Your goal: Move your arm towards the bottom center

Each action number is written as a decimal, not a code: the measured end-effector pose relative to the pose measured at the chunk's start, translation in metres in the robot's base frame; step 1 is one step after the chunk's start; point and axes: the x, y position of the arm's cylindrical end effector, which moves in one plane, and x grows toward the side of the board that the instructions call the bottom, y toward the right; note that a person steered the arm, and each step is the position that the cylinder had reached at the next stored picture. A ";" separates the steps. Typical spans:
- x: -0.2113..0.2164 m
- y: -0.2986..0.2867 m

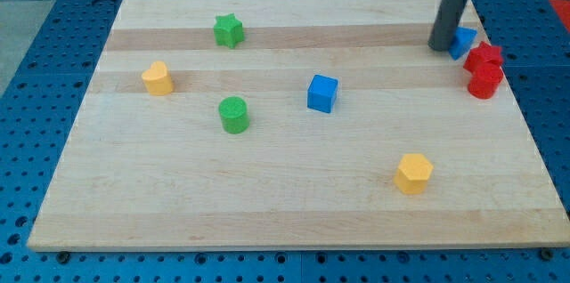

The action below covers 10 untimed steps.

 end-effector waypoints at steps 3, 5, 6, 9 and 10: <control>0.006 -0.029; 0.008 -0.043; 0.008 -0.050; 0.009 -0.103; 0.010 -0.100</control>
